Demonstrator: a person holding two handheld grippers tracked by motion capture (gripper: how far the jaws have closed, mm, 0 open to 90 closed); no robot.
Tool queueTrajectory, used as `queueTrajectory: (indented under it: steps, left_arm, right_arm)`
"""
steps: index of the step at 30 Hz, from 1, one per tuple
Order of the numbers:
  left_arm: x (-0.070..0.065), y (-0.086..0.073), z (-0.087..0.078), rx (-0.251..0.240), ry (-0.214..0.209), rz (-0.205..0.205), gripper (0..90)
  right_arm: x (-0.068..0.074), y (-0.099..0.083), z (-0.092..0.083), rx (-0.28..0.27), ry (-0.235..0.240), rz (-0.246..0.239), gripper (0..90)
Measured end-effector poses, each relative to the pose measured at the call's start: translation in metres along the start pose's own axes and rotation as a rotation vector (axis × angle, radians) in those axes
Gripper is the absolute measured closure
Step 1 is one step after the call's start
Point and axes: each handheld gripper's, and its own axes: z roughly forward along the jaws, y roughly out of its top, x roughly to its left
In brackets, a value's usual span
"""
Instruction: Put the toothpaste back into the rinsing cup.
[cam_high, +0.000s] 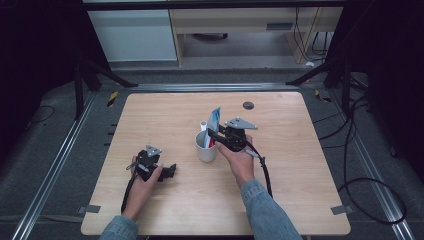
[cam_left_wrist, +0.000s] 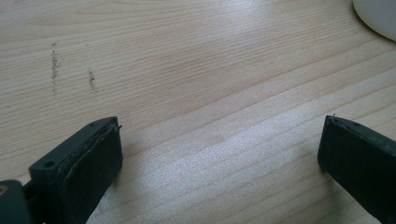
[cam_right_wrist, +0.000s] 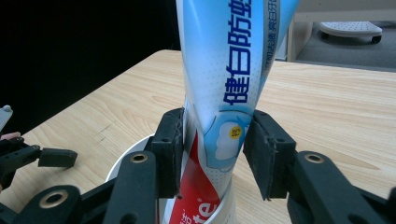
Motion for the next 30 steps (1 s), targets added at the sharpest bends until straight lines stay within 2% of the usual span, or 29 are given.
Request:
queueTrajectory:
  steps: [17,30]
  left_arm:
    - [0.0,0.0,0.0,0.0,0.0,0.0,0.0]
    - [0.0,0.0,0.0,0.0,0.0,0.0,0.0]
  right_arm:
    - [0.0019,0.0037,-0.0053,0.027,-0.021,-0.001,39.7]
    - [0.0011,0.0043,-0.0067,0.032,-0.023,0.001,39.1]
